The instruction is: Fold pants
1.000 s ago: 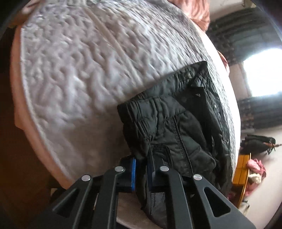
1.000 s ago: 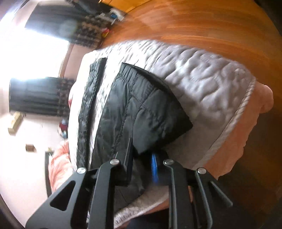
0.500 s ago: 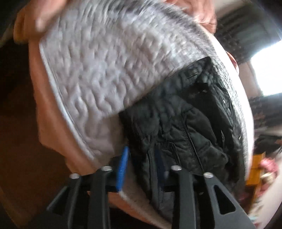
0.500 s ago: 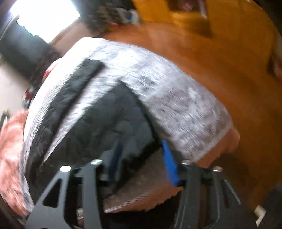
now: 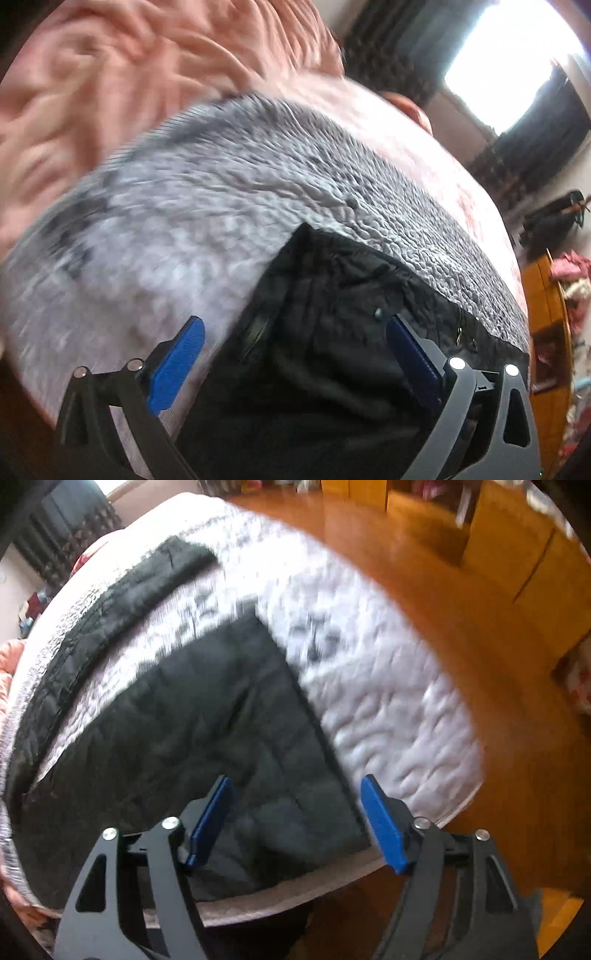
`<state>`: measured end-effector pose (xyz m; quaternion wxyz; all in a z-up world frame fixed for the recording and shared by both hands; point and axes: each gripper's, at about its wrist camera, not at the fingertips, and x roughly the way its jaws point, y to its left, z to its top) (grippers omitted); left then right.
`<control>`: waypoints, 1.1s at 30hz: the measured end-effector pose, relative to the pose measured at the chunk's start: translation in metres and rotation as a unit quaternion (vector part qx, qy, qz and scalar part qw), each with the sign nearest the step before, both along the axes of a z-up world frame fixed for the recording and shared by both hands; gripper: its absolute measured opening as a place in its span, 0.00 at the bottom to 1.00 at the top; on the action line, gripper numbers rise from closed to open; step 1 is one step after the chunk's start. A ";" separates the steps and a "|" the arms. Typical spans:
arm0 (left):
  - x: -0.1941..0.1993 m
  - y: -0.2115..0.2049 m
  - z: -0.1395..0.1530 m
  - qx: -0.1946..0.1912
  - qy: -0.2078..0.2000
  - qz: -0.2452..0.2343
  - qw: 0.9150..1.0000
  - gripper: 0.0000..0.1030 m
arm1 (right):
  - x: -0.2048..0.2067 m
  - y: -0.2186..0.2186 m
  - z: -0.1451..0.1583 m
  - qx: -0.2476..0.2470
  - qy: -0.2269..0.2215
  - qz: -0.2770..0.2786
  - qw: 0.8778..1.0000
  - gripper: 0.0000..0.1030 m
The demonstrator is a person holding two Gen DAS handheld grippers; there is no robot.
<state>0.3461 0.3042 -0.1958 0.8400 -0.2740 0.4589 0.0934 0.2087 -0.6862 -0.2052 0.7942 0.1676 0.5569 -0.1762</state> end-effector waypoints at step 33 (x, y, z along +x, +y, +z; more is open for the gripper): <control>0.137 0.001 -0.085 0.015 0.087 -0.062 0.994 0.27 | 0.437 -0.029 -0.005 0.168 -0.055 0.143 0.974 0.83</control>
